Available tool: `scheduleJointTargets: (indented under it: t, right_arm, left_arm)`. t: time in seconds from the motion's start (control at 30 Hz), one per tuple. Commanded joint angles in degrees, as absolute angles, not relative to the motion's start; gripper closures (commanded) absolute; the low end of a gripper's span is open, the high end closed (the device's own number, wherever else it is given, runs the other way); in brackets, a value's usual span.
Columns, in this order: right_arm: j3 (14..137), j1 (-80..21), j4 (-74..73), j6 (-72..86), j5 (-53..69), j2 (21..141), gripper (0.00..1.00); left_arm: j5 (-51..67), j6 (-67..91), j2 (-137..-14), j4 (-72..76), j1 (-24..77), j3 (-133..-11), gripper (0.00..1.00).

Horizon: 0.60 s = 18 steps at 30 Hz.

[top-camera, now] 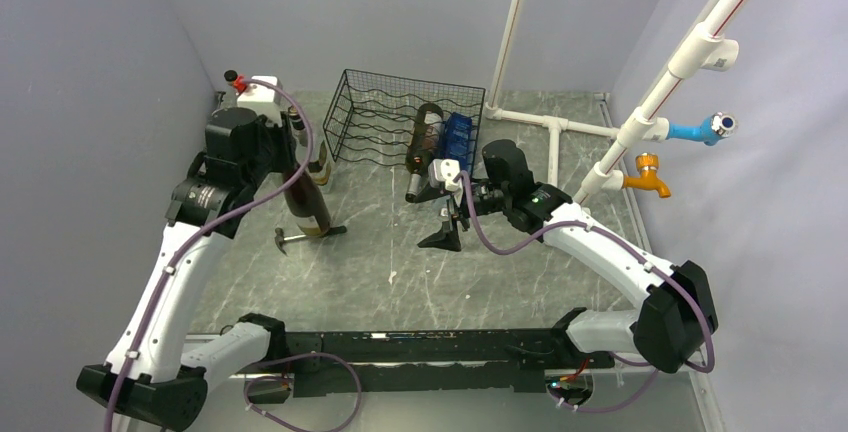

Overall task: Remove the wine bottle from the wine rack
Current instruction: Place the wine bottle at the center of the board.

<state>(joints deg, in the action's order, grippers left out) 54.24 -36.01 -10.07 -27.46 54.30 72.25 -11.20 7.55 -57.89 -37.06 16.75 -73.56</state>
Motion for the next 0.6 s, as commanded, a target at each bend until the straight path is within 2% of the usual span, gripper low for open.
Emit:
scheduleJointTargets:
  t: [0.0, 0.57]
  right_arm:
    - [54.23, -35.68, -8.48, -28.53, 55.22, 72.34, 0.0]
    - [54.23, -35.5, -8.69, -28.72, 55.46, 72.81, 0.0]
  left_arm:
    - [-9.41, 7.31, -56.11, -16.09, 12.22, -79.22, 1.0]
    - [-12.34, 4.17, -60.35, -8.04, -0.53, -76.54, 1.0]
